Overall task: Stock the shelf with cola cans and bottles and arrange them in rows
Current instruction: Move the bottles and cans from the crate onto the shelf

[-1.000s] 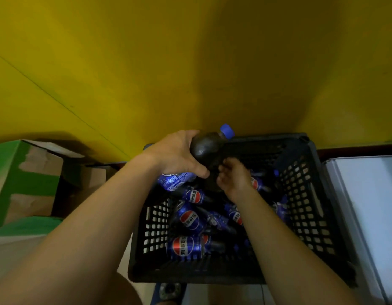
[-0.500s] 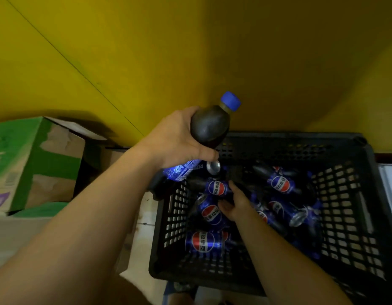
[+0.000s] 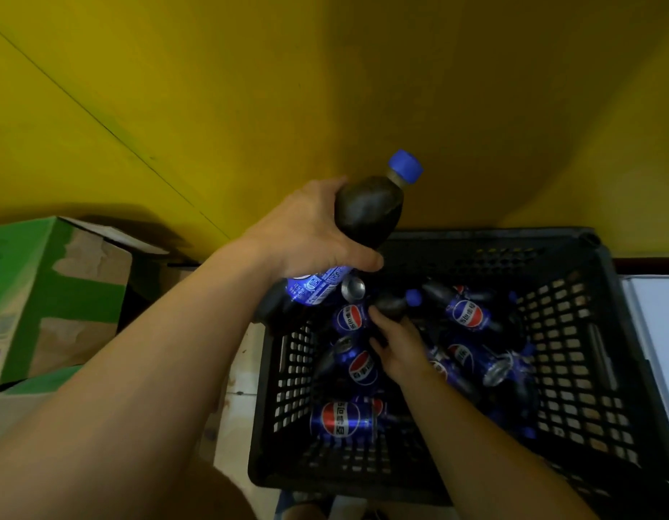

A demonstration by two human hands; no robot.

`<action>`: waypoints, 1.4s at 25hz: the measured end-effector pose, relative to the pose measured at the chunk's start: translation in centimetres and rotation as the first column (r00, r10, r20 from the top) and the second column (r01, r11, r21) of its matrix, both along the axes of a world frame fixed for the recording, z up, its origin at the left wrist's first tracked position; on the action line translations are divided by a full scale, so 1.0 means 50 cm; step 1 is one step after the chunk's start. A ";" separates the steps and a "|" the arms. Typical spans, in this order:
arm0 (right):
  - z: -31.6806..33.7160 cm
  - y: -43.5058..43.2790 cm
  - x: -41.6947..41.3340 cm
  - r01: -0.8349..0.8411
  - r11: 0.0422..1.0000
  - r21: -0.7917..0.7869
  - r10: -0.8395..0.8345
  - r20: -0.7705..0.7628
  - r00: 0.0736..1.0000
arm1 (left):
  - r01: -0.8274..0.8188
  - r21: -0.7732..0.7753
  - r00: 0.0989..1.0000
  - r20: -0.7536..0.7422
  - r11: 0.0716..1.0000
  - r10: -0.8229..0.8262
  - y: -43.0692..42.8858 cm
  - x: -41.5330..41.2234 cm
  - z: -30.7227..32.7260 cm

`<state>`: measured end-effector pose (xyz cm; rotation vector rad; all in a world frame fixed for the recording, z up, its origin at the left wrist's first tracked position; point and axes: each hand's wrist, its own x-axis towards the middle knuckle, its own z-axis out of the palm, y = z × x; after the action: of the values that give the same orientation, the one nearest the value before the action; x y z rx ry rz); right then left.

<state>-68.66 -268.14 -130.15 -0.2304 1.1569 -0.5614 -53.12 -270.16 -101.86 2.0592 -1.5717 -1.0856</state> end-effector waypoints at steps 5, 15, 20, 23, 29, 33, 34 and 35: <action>0.102 -0.021 -0.038 -0.053 0.979 -0.197 0.098 0.224 0.970 | -0.020 -0.043 1.000 0.021 0.999 0.021 -0.020 -0.033 0.022; 0.452 -0.054 -0.303 0.171 0.891 -0.421 -0.184 0.011 0.983 | -0.163 -0.056 0.905 -0.407 0.985 0.127 -0.034 -0.233 0.078; 0.734 -0.005 -0.468 0.198 0.684 -0.702 -0.327 -0.053 0.944 | -0.238 0.004 0.791 -0.580 0.971 0.196 -0.015 -0.429 0.134; 0.888 0.077 -0.589 0.248 0.532 -0.810 -0.446 -0.019 0.895 | -0.127 -0.005 0.775 -0.625 0.992 0.096 0.023 -0.584 0.199; 1.058 0.281 -0.821 0.255 0.358 -0.898 -0.708 -0.084 0.701 | 0.192 -0.060 0.609 -0.776 0.980 -0.167 0.097 -0.857 0.377; 1.072 0.363 -0.953 0.300 0.277 -0.913 -0.883 -0.119 0.454 | 0.261 -0.279 0.523 -0.764 0.924 -0.378 0.158 -1.001 0.475; 1.069 0.370 -0.983 0.312 0.252 -0.916 -0.909 -0.114 0.400 | 0.261 -0.350 0.493 -0.753 0.900 -0.436 0.170 -1.033 0.489; 1.064 0.371 -1.010 0.316 0.239 -0.918 -0.924 -0.115 0.364 | 0.262 -0.435 0.478 -0.717 0.862 -0.507 0.180 -1.063 0.499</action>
<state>-119.18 -249.61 -76.96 -0.7603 1.6498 -2.0269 -106.29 -261.16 -76.91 0.7383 -1.5340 -1.5611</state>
